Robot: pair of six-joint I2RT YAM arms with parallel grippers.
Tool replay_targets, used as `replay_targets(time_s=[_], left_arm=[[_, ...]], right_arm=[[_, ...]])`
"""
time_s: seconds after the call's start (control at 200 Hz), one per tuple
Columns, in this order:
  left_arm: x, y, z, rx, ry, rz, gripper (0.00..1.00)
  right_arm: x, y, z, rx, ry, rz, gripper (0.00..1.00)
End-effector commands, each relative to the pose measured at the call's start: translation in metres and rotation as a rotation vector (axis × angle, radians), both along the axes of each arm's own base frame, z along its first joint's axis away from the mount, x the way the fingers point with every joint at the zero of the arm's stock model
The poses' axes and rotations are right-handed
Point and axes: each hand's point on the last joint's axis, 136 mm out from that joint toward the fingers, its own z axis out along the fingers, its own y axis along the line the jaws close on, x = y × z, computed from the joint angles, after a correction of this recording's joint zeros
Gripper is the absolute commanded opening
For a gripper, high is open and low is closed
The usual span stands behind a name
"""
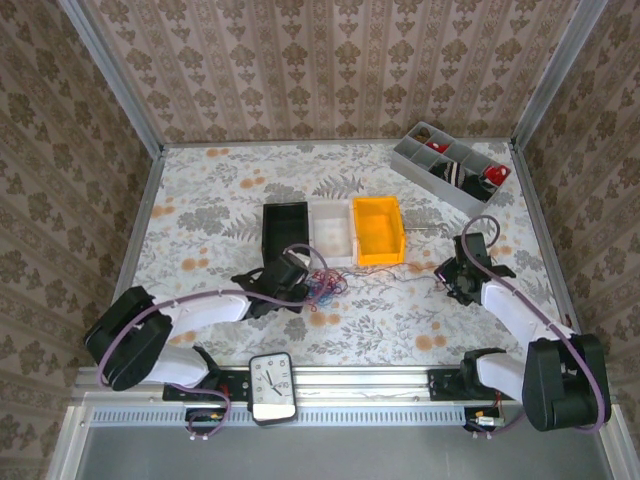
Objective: Untangle the cables
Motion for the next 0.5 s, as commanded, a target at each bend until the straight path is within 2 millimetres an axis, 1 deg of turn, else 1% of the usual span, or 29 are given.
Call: replay_targets(time_s=[0.0, 0.065, 0.145, 0.2, 0.25, 0.28, 0.325, 0.35, 0.355, 0.36, 0.365, 0.395, 0.495], left_arm=[[-0.006, -0.012, 0.0, 0.021, 0.018, -0.091, 0.0], [-0.006, -0.015, -0.001, 0.024, 0.025, -0.102, 0.0], [-0.007, -0.016, -0.004, 0.038, 0.027, -0.113, 0.0], [-0.006, -0.014, -0.006, 0.048, 0.031, -0.112, 0.0], [-0.007, -0.015, -0.007, 0.047, 0.035, -0.112, 0.0], [-0.007, -0.016, -0.006, 0.041, 0.035, -0.114, 0.0], [-0.008, -0.017, -0.007, 0.036, 0.04, -0.116, 0.0], [-0.008, -0.018, -0.007, 0.032, 0.043, -0.117, 0.0], [-0.008, -0.018, -0.007, 0.032, 0.044, -0.116, 0.0], [-0.008, -0.018, -0.007, 0.032, 0.044, -0.115, 0.0], [-0.008, -0.018, -0.007, 0.031, 0.045, -0.116, 0.0], [-0.008, -0.019, -0.007, 0.029, 0.045, -0.113, 0.0], [-0.007, -0.017, -0.008, 0.027, 0.044, -0.096, 0.0]], right_arm=[[0.005, -0.011, 0.022, -0.054, -0.066, -0.032, 0.61], [0.009, -0.011, 0.036, -0.092, -0.099, 0.006, 0.62], [0.014, -0.008, 0.047, -0.129, -0.122, 0.068, 0.64], [0.016, -0.006, 0.048, -0.143, -0.117, 0.099, 0.63], [0.018, -0.005, 0.046, -0.145, -0.108, 0.113, 0.6], [0.02, -0.004, 0.045, -0.142, -0.107, 0.124, 0.56], [0.022, -0.003, 0.044, -0.141, -0.106, 0.134, 0.47], [0.023, -0.003, 0.043, -0.142, -0.101, 0.134, 0.39], [0.023, -0.003, 0.043, -0.143, -0.101, 0.134, 0.36], [0.023, -0.003, 0.042, -0.143, -0.101, 0.133, 0.36], [0.024, -0.003, 0.042, -0.144, -0.101, 0.133, 0.34], [0.025, -0.004, 0.043, -0.149, -0.103, 0.128, 0.27], [0.031, -0.008, 0.044, -0.179, -0.113, 0.127, 0.14]])
